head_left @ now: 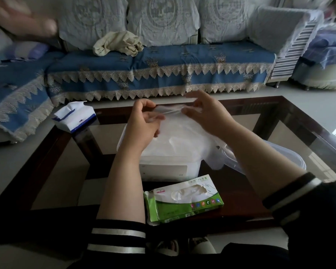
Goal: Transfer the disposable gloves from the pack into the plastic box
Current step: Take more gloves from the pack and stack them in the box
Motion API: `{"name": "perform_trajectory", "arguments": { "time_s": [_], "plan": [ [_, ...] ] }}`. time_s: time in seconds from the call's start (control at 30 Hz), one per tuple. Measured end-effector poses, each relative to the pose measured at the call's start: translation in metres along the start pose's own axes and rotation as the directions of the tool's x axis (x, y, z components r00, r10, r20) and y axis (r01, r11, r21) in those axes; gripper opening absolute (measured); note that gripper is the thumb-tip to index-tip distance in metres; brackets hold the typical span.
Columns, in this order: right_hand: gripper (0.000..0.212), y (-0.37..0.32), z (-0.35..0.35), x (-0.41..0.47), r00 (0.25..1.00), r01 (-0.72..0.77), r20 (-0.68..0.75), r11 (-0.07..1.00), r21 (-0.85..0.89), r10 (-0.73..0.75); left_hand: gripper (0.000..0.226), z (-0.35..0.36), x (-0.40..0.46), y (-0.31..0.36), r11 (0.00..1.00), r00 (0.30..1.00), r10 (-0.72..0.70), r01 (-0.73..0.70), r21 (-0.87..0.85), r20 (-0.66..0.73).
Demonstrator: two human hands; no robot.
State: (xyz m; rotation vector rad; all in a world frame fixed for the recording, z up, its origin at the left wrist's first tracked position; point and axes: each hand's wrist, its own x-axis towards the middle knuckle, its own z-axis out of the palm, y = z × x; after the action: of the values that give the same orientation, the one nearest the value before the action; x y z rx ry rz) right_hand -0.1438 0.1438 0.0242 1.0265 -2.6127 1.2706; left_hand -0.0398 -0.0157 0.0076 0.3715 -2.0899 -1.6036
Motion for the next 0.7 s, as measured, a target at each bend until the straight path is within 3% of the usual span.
{"name": "perform_trajectory", "arguments": {
  "time_s": [0.07,0.17,0.27,0.37,0.47,0.57,0.7],
  "plan": [
    [0.059,-0.002,0.006,0.016,0.999,0.037,0.022,0.978,-0.207,-0.034,0.029,-0.006,0.004,-0.009,0.989,0.997,-0.025,0.035,0.141,-0.075],
    [0.059,-0.016,0.016,0.021,0.986,0.110,-0.044,0.825,-0.554,-0.161,0.026,-0.013,0.009,-0.025,0.895,0.987,-0.055,0.116,0.432,-0.152],
    [0.043,-0.031,0.029,0.011,0.983,0.135,-0.040,0.849,-0.512,-0.181,0.026,-0.016,0.013,-0.037,0.818,0.983,-0.036,0.132,0.559,-0.180],
    [0.051,-0.034,0.043,0.004,0.968,0.122,0.250,0.850,-0.513,0.011,0.032,-0.017,0.013,-0.045,0.756,0.981,-0.026,0.145,0.638,-0.192],
    [0.076,-0.022,0.053,0.007,0.890,0.119,0.420,0.796,-0.594,0.180,0.038,-0.016,0.009,-0.048,0.647,0.990,-0.001,0.108,0.755,-0.141],
    [0.093,-0.008,0.068,0.014,0.795,0.084,0.532,0.815,-0.573,0.292,0.035,-0.023,0.011,-0.054,0.485,0.998,0.002,0.051,0.873,-0.059],
    [0.103,0.004,0.087,0.024,0.643,0.004,0.650,0.847,-0.531,0.404,0.035,-0.031,0.010,-0.056,0.424,0.990,-0.136,0.100,0.900,-0.045]
  ]
}}
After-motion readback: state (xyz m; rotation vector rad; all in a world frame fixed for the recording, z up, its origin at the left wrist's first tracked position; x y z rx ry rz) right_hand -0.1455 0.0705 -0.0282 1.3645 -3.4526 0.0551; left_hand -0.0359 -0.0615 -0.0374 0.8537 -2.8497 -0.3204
